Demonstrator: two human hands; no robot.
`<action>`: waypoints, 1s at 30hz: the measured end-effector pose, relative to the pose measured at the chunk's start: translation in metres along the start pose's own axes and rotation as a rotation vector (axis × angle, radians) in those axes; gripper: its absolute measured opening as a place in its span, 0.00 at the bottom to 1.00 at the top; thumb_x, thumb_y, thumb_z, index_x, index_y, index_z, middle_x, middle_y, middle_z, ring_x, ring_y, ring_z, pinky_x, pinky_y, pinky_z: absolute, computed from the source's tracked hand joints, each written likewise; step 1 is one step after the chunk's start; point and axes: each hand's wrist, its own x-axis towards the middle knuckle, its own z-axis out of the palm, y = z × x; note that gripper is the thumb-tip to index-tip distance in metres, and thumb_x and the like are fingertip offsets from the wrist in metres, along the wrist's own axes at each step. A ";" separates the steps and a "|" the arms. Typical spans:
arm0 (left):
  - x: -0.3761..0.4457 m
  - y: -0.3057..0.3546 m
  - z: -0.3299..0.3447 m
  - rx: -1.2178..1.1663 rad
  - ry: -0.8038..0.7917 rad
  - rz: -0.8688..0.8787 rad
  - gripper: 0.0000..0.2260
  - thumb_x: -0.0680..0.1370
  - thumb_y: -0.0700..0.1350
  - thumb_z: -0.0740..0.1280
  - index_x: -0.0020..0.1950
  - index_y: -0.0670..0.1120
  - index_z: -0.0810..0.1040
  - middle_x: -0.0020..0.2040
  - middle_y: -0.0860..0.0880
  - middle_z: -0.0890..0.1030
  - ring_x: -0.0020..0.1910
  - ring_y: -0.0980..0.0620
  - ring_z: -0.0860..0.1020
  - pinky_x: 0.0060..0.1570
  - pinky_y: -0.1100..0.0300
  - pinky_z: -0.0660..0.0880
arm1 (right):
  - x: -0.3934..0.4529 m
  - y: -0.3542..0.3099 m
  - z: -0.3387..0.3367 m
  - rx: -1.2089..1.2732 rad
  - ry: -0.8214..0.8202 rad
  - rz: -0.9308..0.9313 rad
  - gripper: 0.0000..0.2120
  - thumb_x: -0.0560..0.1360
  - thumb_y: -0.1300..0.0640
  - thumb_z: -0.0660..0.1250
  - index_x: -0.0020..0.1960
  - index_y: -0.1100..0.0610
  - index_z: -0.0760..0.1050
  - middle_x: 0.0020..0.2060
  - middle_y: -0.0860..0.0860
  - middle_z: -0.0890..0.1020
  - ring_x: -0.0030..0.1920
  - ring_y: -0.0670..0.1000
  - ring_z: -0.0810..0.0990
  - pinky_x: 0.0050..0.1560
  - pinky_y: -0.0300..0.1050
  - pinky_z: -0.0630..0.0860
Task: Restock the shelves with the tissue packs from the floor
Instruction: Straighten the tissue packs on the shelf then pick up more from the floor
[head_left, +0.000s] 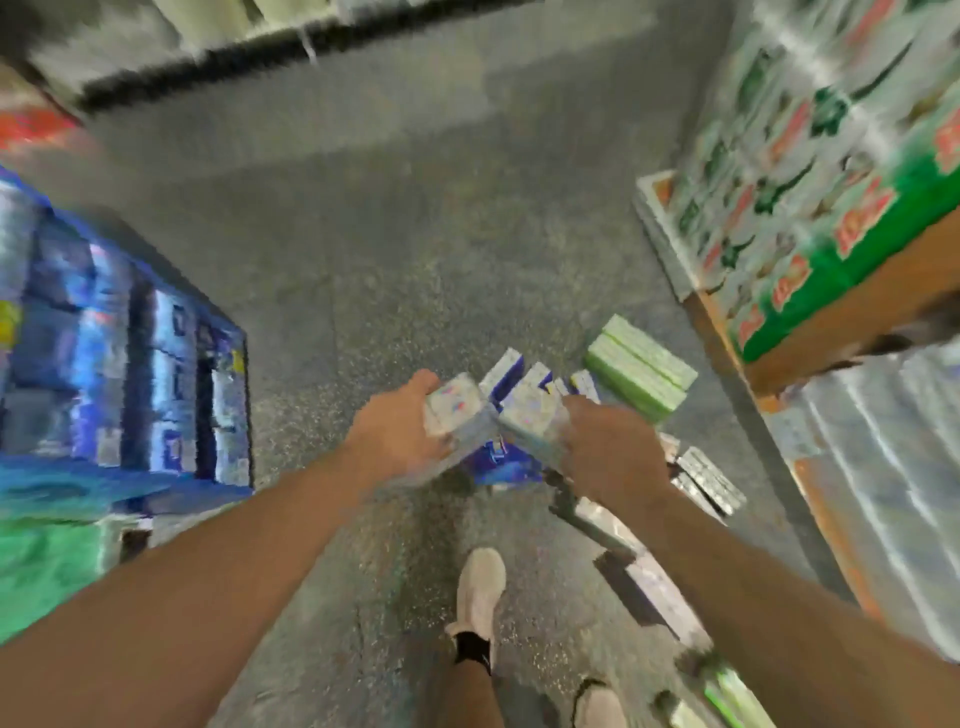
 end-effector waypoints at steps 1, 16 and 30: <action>-0.030 -0.004 -0.032 -0.034 0.059 -0.013 0.28 0.68 0.59 0.74 0.62 0.55 0.66 0.50 0.45 0.82 0.51 0.39 0.80 0.47 0.51 0.78 | -0.007 -0.018 -0.033 -0.012 0.032 -0.054 0.15 0.72 0.46 0.63 0.56 0.49 0.71 0.47 0.52 0.82 0.51 0.59 0.82 0.46 0.49 0.77; -0.583 -0.266 -0.296 -0.302 0.892 -0.679 0.32 0.64 0.50 0.80 0.66 0.52 0.76 0.62 0.48 0.80 0.58 0.47 0.77 0.51 0.61 0.70 | -0.268 -0.530 -0.227 -0.083 0.136 -1.208 0.26 0.64 0.46 0.74 0.60 0.48 0.72 0.55 0.54 0.82 0.54 0.59 0.80 0.46 0.49 0.77; -0.905 -0.469 -0.282 -0.155 0.975 -1.061 0.20 0.71 0.49 0.75 0.63 0.52 0.79 0.58 0.47 0.81 0.58 0.45 0.78 0.45 0.58 0.68 | -0.501 -0.861 -0.135 -0.045 0.077 -1.708 0.20 0.69 0.49 0.72 0.57 0.56 0.77 0.54 0.59 0.82 0.55 0.61 0.79 0.51 0.52 0.76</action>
